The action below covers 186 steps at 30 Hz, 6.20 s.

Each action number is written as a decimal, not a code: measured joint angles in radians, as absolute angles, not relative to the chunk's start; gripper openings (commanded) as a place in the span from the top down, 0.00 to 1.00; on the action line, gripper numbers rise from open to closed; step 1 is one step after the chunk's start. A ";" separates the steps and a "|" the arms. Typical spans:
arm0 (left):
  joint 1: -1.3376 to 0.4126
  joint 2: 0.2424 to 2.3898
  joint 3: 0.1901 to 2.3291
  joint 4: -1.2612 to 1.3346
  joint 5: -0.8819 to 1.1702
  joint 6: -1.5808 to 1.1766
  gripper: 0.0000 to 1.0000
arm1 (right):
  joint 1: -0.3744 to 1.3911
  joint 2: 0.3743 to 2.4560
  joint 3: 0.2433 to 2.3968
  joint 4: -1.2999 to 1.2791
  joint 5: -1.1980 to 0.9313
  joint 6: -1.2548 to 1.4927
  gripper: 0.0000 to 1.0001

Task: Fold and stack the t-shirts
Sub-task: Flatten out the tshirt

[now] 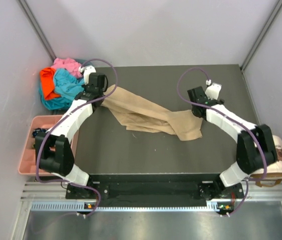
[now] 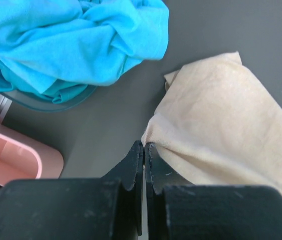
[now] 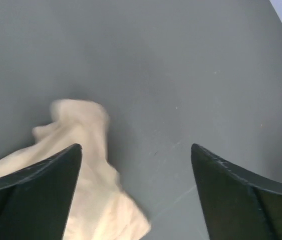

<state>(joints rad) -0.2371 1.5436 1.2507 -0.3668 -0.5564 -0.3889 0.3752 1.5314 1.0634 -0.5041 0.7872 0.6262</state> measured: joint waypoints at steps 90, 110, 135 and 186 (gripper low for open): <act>-0.237 1.480 1.173 -0.345 -0.578 -0.372 1.00 | 0.292 1.466 0.728 -0.340 0.287 0.601 1.00; -0.237 1.307 1.191 -0.419 -0.530 -0.368 1.00 | 0.291 1.050 1.026 -0.460 0.260 0.469 1.00; -0.237 1.414 1.412 -0.279 -0.517 -0.329 1.00 | 0.291 1.147 1.386 -0.499 0.468 0.391 1.00; -0.130 2.056 2.335 -0.257 -0.292 -0.330 1.00 | 0.193 1.876 2.362 -0.313 0.281 0.087 1.00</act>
<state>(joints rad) -0.1303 2.0563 2.3348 -0.2565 -0.2920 -0.3298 0.1932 1.8759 2.3619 -0.3126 0.2810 0.0872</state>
